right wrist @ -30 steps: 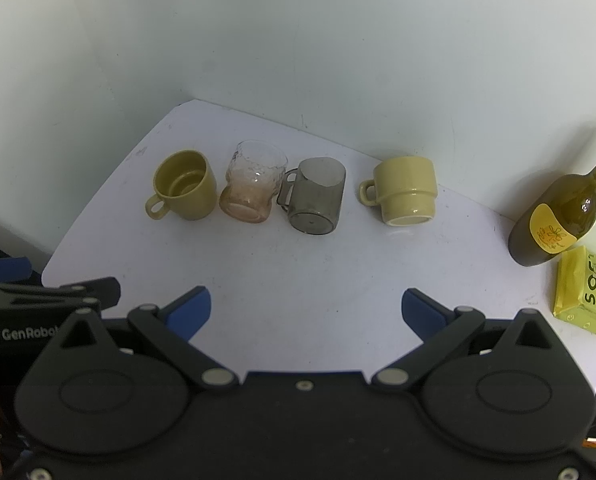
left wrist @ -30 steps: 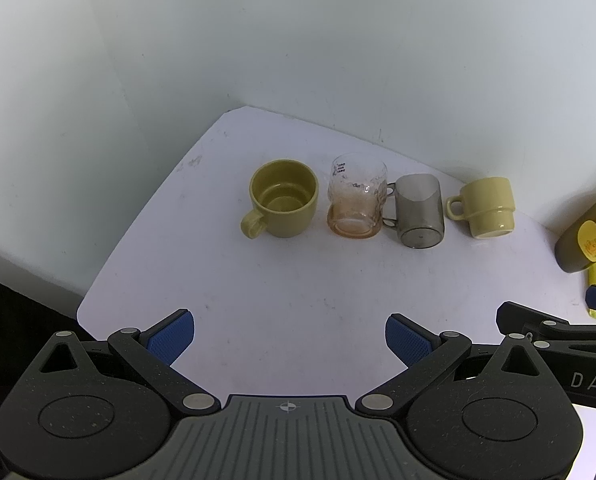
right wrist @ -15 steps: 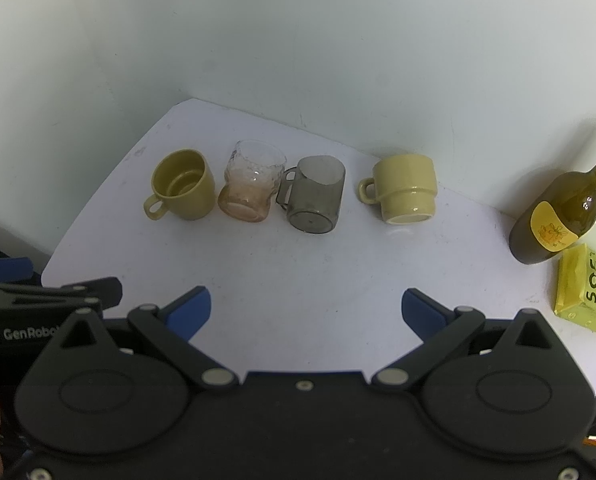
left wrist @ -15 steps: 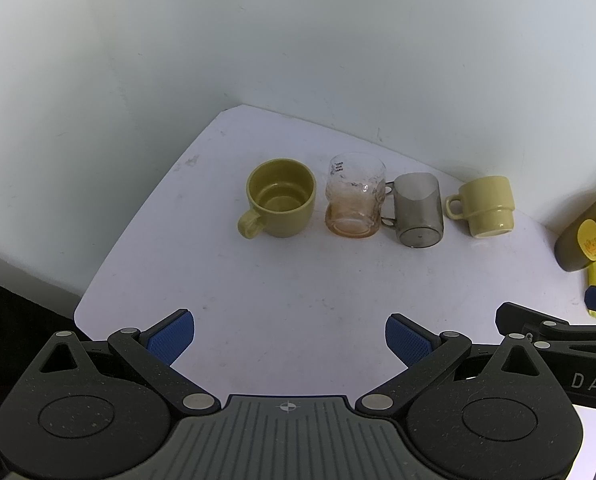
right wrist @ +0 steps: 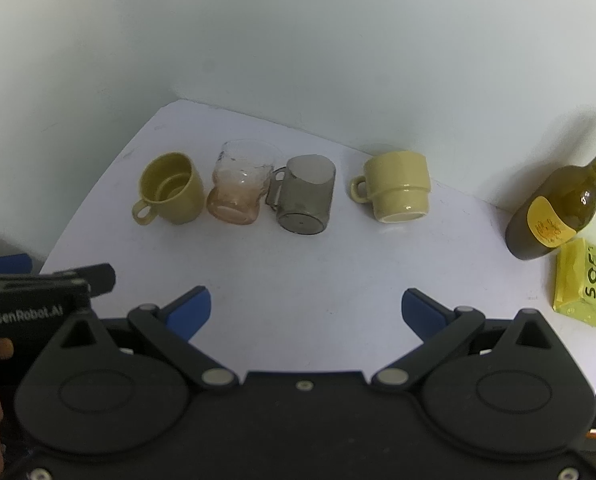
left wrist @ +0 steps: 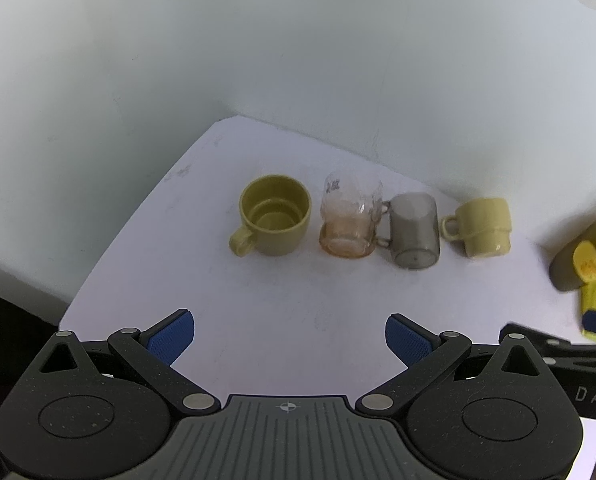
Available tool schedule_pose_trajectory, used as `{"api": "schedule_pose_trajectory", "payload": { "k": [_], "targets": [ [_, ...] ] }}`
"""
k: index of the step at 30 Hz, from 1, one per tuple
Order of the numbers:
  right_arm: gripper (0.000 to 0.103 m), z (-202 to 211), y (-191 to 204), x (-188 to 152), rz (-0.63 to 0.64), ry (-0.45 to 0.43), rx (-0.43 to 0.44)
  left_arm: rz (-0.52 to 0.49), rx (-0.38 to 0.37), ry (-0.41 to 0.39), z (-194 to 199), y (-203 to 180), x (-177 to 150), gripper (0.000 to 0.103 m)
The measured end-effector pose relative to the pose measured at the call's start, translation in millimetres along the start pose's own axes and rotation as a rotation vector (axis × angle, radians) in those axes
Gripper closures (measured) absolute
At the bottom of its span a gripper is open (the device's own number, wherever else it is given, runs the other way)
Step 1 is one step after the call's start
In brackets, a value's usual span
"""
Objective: Flip cup upright
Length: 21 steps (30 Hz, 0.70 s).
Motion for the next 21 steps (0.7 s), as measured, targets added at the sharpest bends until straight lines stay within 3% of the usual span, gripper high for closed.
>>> {"api": "schedule_pose_trajectory", "payload": {
  "k": [4,7,9,12,15,19,21],
  "targets": [
    [0.000,-3,-4,5,-0.006,-0.005,-0.012,-0.006,0.059,-0.031,-9,2,11,0.000],
    [0.000,-6,-7,9,-0.014,-0.008,-0.023,0.079,0.005,-0.066,-12,12,20,0.000],
    [0.000,-9,-10,11,-0.023,-0.004,-0.029,0.094,0.012,-0.098,-14,17,25,0.000],
    [0.000,-12,-16,13,-0.042,0.001,-0.037,0.049,0.055,-0.131,-18,17,32,0.000],
    [0.000,-15,-22,13,-0.064,0.008,-0.042,-0.058,0.095,-0.161,-30,10,36,0.000],
    [0.000,-18,-27,12,-0.088,0.016,-0.045,-0.170,0.092,-0.157,-60,6,37,0.000],
    [0.000,-19,-30,12,-0.096,0.018,-0.049,-0.214,0.045,-0.144,-77,5,37,0.000]
  ]
}}
Point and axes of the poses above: each gripper's, at about its wrist camera, not at the fingertips, and z roughly against the way its jaws point, y to its left, x to its top, the point moved 6 cm from there along -z, roughly the way its jaws point, and after that the axes turned 7 degrees about -z, right-handed, at the moved point
